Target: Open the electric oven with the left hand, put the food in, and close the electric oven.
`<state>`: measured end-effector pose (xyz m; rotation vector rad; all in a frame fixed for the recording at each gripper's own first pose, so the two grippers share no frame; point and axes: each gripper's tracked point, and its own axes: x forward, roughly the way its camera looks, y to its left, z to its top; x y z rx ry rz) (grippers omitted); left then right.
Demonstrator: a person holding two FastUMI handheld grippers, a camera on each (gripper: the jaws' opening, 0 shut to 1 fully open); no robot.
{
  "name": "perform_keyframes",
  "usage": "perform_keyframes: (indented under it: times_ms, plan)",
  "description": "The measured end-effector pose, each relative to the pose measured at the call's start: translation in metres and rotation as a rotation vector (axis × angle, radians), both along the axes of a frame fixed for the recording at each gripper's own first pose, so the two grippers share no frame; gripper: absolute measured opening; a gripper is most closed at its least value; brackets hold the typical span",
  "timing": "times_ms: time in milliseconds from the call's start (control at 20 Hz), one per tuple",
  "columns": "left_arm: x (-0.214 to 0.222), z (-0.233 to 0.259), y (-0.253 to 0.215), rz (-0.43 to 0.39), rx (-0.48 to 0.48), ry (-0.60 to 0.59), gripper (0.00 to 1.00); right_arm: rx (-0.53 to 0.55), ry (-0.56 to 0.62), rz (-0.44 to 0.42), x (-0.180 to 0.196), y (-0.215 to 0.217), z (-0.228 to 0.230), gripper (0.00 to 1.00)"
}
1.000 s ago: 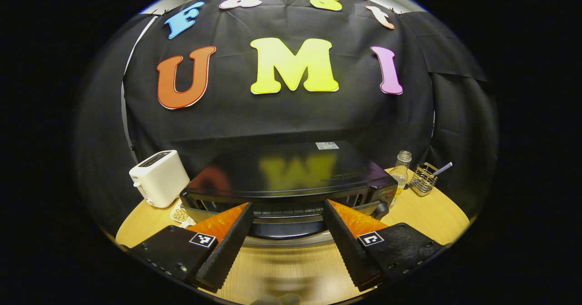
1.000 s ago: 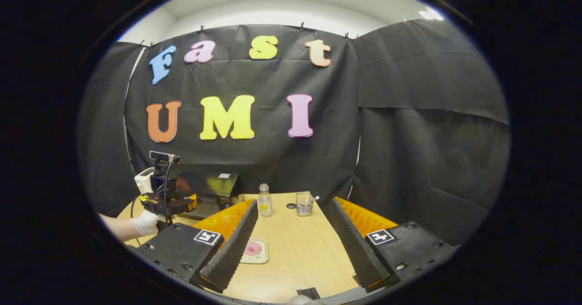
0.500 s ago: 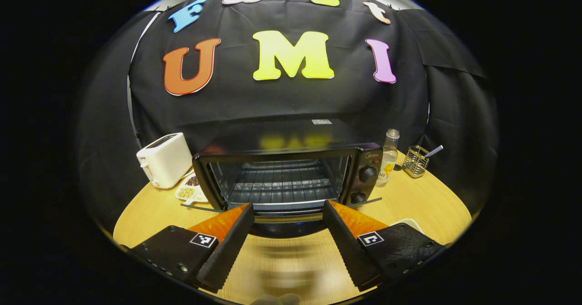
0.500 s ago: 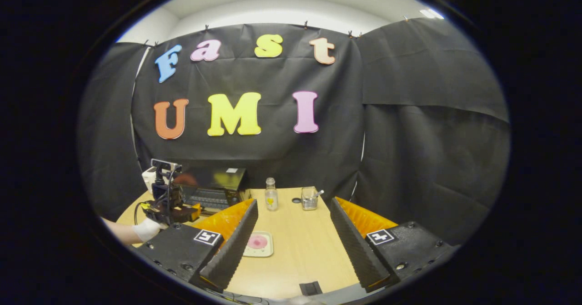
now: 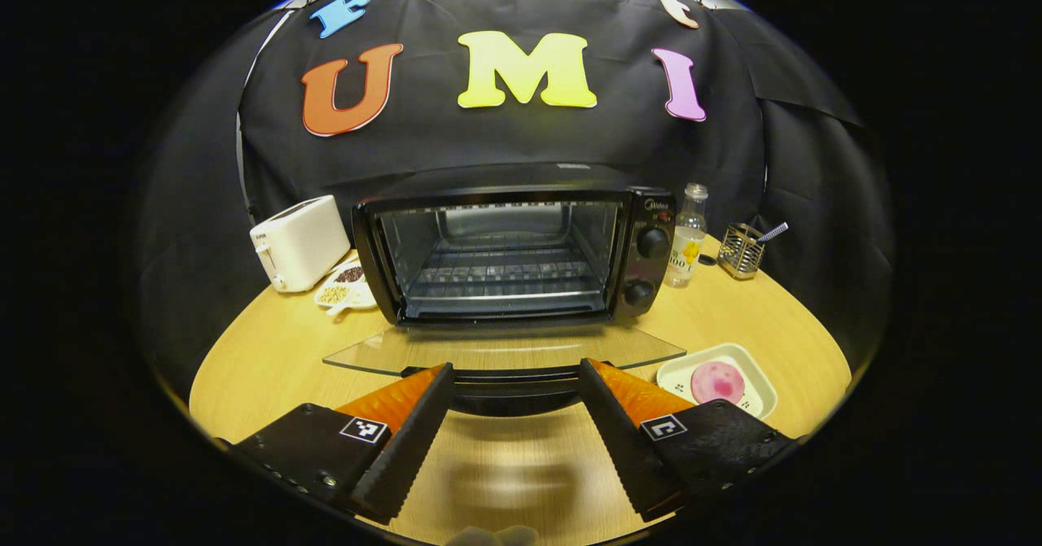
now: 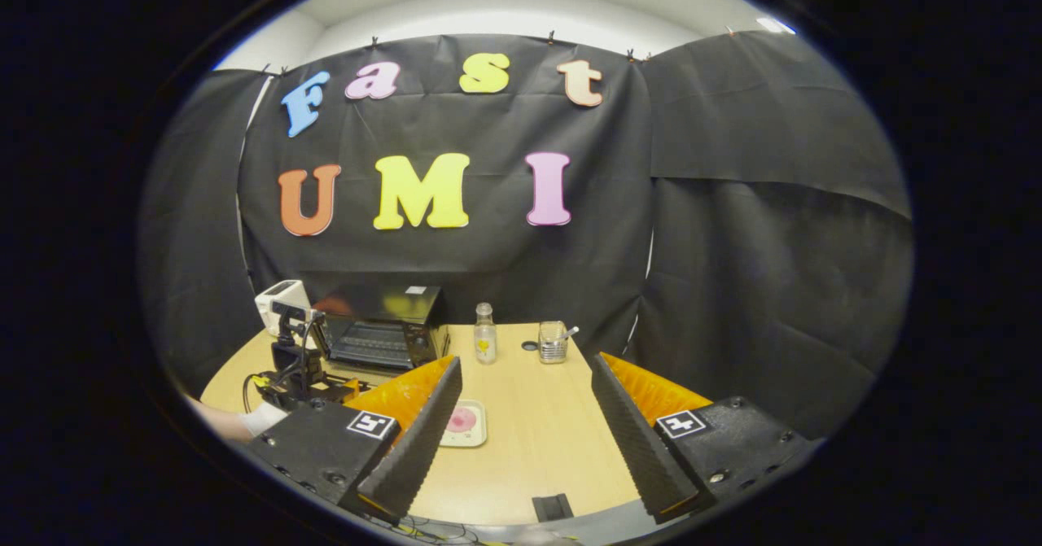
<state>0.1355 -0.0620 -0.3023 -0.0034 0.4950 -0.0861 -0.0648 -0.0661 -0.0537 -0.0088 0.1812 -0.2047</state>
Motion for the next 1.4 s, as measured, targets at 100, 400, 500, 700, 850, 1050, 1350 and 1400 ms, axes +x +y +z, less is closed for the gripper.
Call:
perform_keyframes:
  times_ms: [100, 400, 500, 700, 850, 1050, 1350, 1400]
  plan:
    - [-0.005, -0.01, -0.001, 0.002, -0.002, 0.019, 0.96, 0.0, 0.004, -0.003, -0.001, 0.0, -0.003, 1.0]
    - [-0.017, -0.05, -0.003, 0.004, -0.007, 0.122, 0.97, 0.0, 0.026, -0.011, -0.002, -0.001, -0.013, 1.0]
    - [-0.018, -0.061, -0.001, 0.012, -0.022, 0.159, 0.97, 0.003, 0.031, -0.013, 0.0, -0.001, -0.015, 1.0]
    - [-0.017, -0.064, -0.001, 0.008, -0.016, 0.169, 0.97, 0.01, 0.043, -0.015, 0.001, 0.0, -0.02, 1.0]
    - [-0.017, -0.056, 0.001, 0.008, -0.016, 0.135, 0.97, 0.007, 0.043, -0.009, 0.005, 0.002, -0.024, 0.98]
    - [-0.024, -0.026, 0.013, 0.01, -0.018, 0.069, 0.97, 0.021, 0.059, 0.005, 0.02, -0.001, -0.042, 1.0]
    - [-0.046, 0.058, 0.043, 0.033, -0.018, -0.086, 0.97, 0.065, 0.187, 0.094, 0.068, 0.001, -0.104, 1.0]
    - [-0.052, 0.075, 0.048, 0.039, -0.009, -0.111, 0.97, 0.073, 0.21, 0.112, 0.079, -0.001, -0.116, 1.0]
